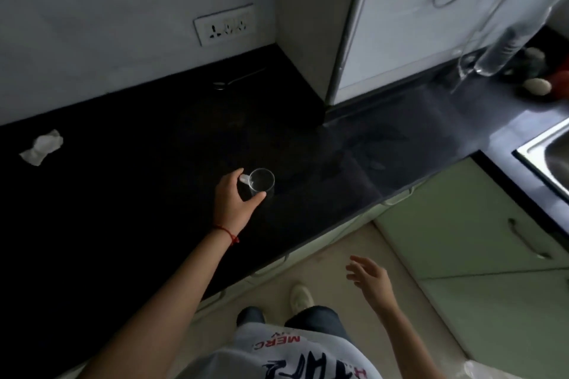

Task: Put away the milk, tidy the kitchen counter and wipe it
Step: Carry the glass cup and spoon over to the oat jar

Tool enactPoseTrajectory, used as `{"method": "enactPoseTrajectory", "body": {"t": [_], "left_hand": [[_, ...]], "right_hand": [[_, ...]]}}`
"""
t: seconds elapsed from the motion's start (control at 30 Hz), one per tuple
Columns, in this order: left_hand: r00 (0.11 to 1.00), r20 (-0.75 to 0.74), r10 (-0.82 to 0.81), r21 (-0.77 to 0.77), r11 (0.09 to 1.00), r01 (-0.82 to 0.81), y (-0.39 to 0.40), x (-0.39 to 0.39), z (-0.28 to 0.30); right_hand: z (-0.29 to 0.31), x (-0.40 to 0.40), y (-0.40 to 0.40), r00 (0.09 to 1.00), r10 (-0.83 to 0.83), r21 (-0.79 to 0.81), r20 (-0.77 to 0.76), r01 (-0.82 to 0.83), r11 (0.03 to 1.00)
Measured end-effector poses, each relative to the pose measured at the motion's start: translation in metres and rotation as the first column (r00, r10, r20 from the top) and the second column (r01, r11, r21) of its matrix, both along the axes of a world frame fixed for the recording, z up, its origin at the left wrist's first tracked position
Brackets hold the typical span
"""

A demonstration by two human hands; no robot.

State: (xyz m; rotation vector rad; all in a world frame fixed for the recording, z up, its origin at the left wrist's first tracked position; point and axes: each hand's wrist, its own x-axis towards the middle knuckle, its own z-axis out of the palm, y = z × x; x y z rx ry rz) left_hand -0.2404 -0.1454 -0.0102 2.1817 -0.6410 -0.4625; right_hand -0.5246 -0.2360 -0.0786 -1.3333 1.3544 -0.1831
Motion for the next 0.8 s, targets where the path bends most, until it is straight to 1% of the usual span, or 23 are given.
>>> {"method": "enactPoseTrajectory", "body": {"t": [0.17,0.23,0.37,0.43,0.5,0.57,0.7,0.8], "left_hand": [[0.991,0.052,-0.124,0.201,0.973,0.111,-0.029,0.008,-0.011],[0.987,0.093,-0.132,0.249,0.963,0.105,-0.035,0.007,-0.013],[0.992,0.117,-0.055,0.211,0.977,0.029,-0.034,0.004,-0.013],[0.994,0.113,-0.006,0.18,0.984,-0.014,-0.029,0.002,-0.011],[0.992,0.115,0.058,0.142,0.987,-0.074,-0.02,0.002,-0.008],[0.985,0.125,0.116,0.111,0.985,-0.131,-0.01,0.002,-0.003],[0.967,0.11,0.23,0.097,0.966,-0.241,0.014,0.005,0.007],[0.95,0.105,0.293,0.102,0.947,-0.304,0.028,0.01,0.015]], "right_hand": [[0.006,0.0,-0.043,0.997,0.064,-0.029,-0.048,-0.066,0.997],[0.012,0.002,-0.054,0.996,0.071,-0.08,-0.056,-0.075,0.994],[0.03,0.019,-0.074,0.998,0.053,-0.165,0.019,-0.049,0.985],[0.04,0.038,-0.082,0.994,0.085,-0.196,0.067,-0.071,0.978],[0.049,0.062,-0.09,0.982,0.146,-0.215,0.122,-0.118,0.97],[0.055,0.091,-0.098,0.962,0.233,-0.236,0.144,-0.195,0.952],[0.058,0.161,-0.113,0.896,0.432,-0.328,0.103,-0.379,0.865],[0.062,0.224,-0.124,0.844,0.531,-0.371,0.073,-0.471,0.8]]}}
